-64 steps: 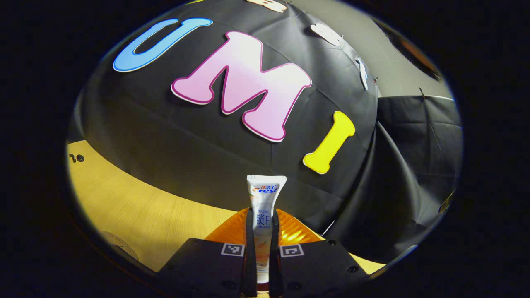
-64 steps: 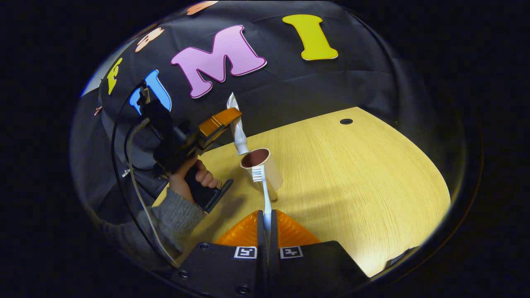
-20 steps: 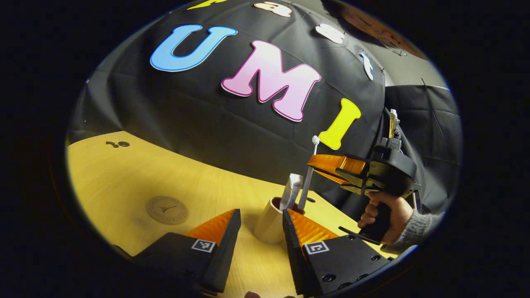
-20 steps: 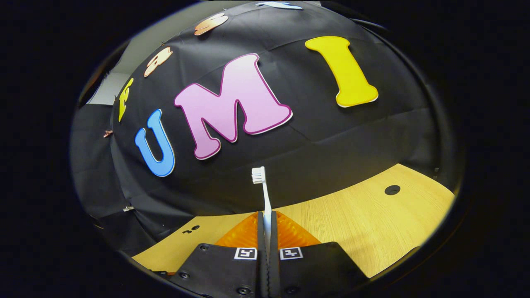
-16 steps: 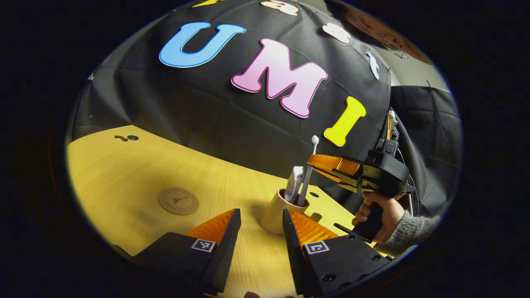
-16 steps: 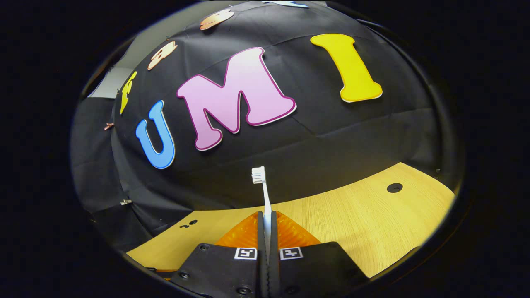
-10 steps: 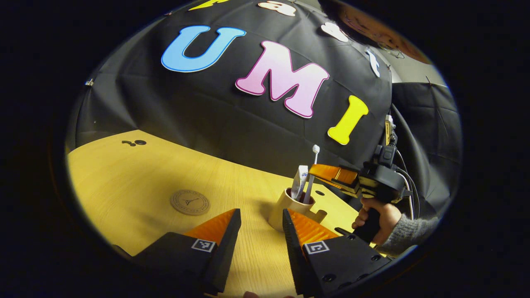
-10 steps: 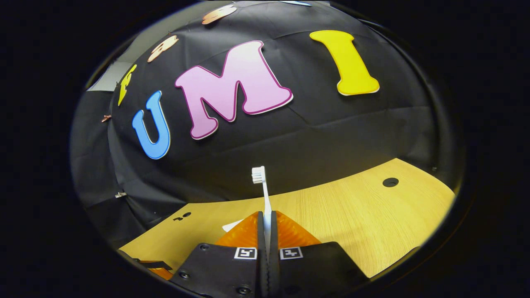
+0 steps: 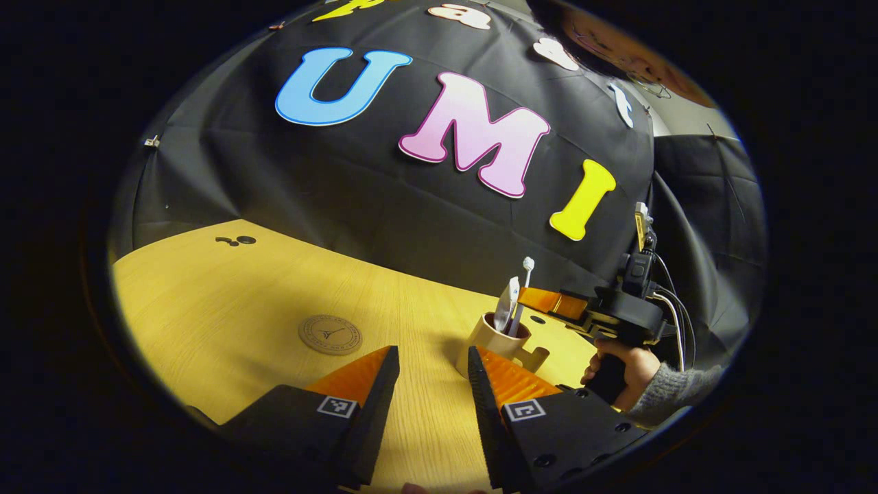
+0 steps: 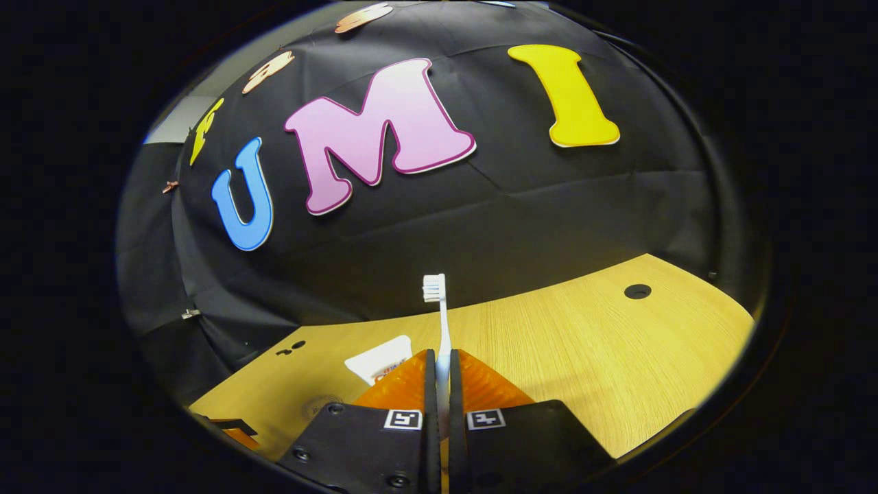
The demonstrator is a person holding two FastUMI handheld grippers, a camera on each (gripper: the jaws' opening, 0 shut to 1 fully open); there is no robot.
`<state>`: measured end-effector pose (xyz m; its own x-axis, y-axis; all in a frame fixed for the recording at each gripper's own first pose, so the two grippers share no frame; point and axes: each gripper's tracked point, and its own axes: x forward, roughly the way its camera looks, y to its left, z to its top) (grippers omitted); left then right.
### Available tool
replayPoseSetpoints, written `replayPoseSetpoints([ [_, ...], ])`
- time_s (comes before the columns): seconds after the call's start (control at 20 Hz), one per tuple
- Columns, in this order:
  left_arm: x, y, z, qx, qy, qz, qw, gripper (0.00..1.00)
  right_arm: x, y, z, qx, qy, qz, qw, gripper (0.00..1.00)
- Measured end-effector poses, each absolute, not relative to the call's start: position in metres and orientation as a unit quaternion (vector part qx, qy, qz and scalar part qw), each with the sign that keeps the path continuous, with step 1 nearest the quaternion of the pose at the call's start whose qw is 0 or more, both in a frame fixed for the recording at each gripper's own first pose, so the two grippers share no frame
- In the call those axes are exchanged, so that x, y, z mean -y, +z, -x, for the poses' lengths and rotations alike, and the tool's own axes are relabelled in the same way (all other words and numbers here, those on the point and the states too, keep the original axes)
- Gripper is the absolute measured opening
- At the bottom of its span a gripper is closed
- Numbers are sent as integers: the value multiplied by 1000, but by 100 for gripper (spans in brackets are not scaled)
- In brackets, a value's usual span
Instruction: Put the toothbrush and toothpaste on the desktop into the cup, then pick up the cup and place it on the coaster on the desktop.
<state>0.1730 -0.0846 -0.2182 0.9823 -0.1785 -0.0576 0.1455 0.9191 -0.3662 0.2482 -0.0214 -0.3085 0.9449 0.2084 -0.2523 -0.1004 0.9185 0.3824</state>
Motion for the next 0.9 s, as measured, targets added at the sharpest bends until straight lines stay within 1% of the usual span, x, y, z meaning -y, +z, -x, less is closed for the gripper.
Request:
replayPoseSetpoints([
  [0.05, 83, -219, -172, -46, -80, 182, 979, 63, 21, -315, -246, -154, 79, -182, 968, 11],
  [0.2, 78, -219, -167, -43, -73, 180, 980, 64, 20, -323, -239, -164, 82, -187, 965, 12],
  [0.25, 76, -218, -166, -44, -71, 179, 980, 63, 20, -325, -236, -167, 83, -186, 965, 3],
  [0.3, 76, -218, -163, -44, -69, 179, 980, 63, 20, -328, -234, -174, 81, -185, 964, 16],
  [0.4, 73, -218, -161, -44, -66, 179, 981, 63, 24, -332, -228, -181, 76, -184, 963, 23],
  [0.45, 73, -218, -159, -43, -66, 180, 981, 63, 27, -332, -226, -181, 72, -182, 964, 31],
  [0.5, 72, -217, -158, -44, -65, 179, 981, 63, 30, -332, -222, -183, 70, -181, 964, 33],
  [0.55, 70, -217, -156, -44, -64, 179, 981, 63, 32, -332, -219, -186, 68, -180, 964, 27],
  [0.6, 70, -217, -154, -44, -64, 179, 981, 63, 35, -332, -216, -188, 67, -179, 963, 39],
  [0.65, 69, -216, -153, -44, -64, 179, 981, 64, 37, -330, -212, -193, 66, -178, 963, 36],
  [0.7, 68, -215, -152, -46, -63, 177, 981, 63, 39, -329, -209, -200, 66, -179, 961, 48],
  [0.75, 67, -214, -150, -47, -63, 175, 981, 63, 41, -329, -203, -210, 67, -183, 958, 39],
  [0.8, 65, -213, -147, -47, -62, 173, 982, 64, 43, -327, -198, -221, 70, -187, 955, 49],
  [0.85, 62, -211, -146, -47, -62, 170, 982, 63, 45, -326, -192, -231, 70, -189, 952, 42],
  [0.9, 59, -211, -144, -49, -60, 168, 983, 63, 47, -325, -187, -244, 69, -188, 949, 42],
])
